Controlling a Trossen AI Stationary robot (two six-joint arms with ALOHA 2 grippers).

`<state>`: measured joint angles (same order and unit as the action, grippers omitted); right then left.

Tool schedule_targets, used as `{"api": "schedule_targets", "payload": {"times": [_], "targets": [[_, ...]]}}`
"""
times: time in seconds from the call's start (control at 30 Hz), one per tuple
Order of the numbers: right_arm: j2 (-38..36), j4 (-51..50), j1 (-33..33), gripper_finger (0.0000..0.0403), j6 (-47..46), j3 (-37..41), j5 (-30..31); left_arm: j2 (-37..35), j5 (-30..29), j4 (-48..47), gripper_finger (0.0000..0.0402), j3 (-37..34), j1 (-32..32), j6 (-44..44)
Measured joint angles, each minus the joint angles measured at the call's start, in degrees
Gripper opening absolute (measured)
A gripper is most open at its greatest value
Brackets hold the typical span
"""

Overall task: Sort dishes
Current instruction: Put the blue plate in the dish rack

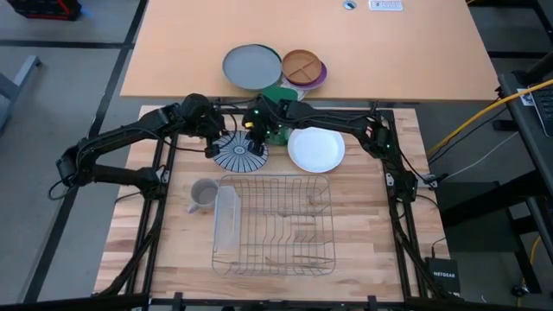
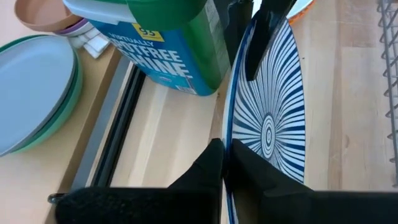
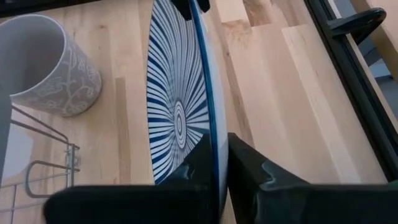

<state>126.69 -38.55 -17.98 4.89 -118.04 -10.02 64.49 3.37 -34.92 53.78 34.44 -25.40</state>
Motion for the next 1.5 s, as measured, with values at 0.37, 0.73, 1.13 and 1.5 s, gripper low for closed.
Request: {"api": "schedule_targets", "payload": {"times": [0.37, 0.73, 1.13, 1.5], "targets": [[-0.2, -0.1, -0.1, 0.0019, -2.1, 0.0, 0.9, -1.0, -5.0, 0.9, 0.0103, 0.4, 0.1, 0.7], [-0.4, -11.6, 0.0, 0.0019, -3.1, -12.2, 5.5, -6.0, -10.9, 1.4, 0.0127, 5.5, 0.1, -0.7], [-3.4, -18.3, 0.7, 0.0018, -12.7, -16.6, 6.7, -18.1, -13.7, 0.8, 0.0127, 5.9, 0.2, 0.6], [-5.3, -18.1, 0.2, 0.0018, -22.8, -16.8, 4.7, -22.9, -2.5, -8.1, 0.0127, 5.9, 0.0, 0.3]]}}
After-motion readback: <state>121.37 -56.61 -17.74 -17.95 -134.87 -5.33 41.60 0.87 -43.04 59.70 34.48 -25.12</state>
